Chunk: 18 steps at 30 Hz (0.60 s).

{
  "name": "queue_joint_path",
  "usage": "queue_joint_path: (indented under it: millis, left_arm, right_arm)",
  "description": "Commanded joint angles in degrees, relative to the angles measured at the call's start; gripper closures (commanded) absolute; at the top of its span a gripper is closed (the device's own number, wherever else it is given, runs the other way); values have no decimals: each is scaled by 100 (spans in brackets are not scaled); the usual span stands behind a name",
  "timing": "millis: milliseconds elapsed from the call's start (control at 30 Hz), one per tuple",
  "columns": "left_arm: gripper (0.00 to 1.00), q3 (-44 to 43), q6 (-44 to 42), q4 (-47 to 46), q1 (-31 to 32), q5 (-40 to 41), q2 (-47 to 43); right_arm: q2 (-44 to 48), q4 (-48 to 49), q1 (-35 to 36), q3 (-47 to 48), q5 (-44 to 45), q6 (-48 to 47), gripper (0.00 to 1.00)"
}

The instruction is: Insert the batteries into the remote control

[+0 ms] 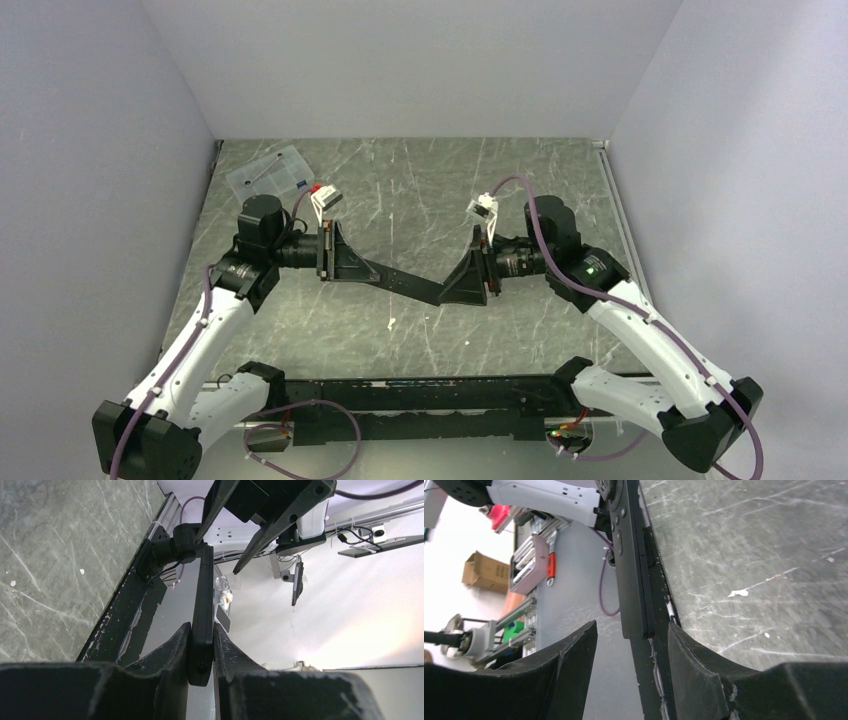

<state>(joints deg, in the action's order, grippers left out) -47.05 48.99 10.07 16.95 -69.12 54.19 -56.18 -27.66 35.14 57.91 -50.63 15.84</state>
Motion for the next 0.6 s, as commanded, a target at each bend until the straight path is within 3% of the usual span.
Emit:
queue_joint_path:
  millis: [0, 367, 567]
  left_arm:
    - [100, 54, 182, -93, -8, 113, 12]
    - [100, 288, 779, 20, -8, 441, 114]
    - [100, 589, 923, -22, -8, 506, 258]
  right_arm:
    - [329, -372, -24, 11, 478, -239, 44]
    - [395, -1265, -24, 307, 1194, -880, 46]
    - [740, -865, -24, 87, 1135, -1361, 45]
